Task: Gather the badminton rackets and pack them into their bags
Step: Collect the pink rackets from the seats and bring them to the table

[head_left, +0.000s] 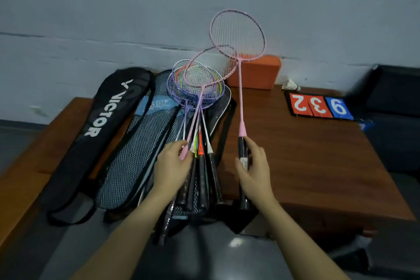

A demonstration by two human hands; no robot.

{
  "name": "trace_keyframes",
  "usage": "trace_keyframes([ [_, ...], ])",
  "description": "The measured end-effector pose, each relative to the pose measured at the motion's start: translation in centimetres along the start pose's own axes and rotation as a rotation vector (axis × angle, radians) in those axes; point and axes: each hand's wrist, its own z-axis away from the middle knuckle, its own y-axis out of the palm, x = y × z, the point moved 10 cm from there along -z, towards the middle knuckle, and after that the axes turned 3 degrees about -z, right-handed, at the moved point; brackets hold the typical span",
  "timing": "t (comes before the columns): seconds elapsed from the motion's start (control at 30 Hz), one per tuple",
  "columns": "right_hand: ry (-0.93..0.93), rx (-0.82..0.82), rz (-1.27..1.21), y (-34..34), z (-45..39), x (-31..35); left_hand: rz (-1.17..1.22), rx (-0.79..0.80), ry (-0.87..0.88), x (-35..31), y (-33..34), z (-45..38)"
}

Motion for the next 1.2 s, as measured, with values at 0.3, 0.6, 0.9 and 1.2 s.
trace_keyframes([
  [0.3,0.046,0.099,0.047,4.7,-2.4,-2.2,-0.010,0.051,-0.165,4.3,5.2,-6.2],
  [0.6,0.019,0.193,0.059,5.8,-5.5,-4.4,0.073,0.226,-0.211,7.0,12.0,-10.2],
  [0.9,0.036,0.306,0.068,8.8,-5.1,-6.5,-0.080,0.284,-0.080,8.2,12.7,-7.1],
  [1.2,0.101,0.440,0.239,13.9,-4.7,-9.9,-0.201,0.348,0.017,8.2,12.1,-4.4],
])
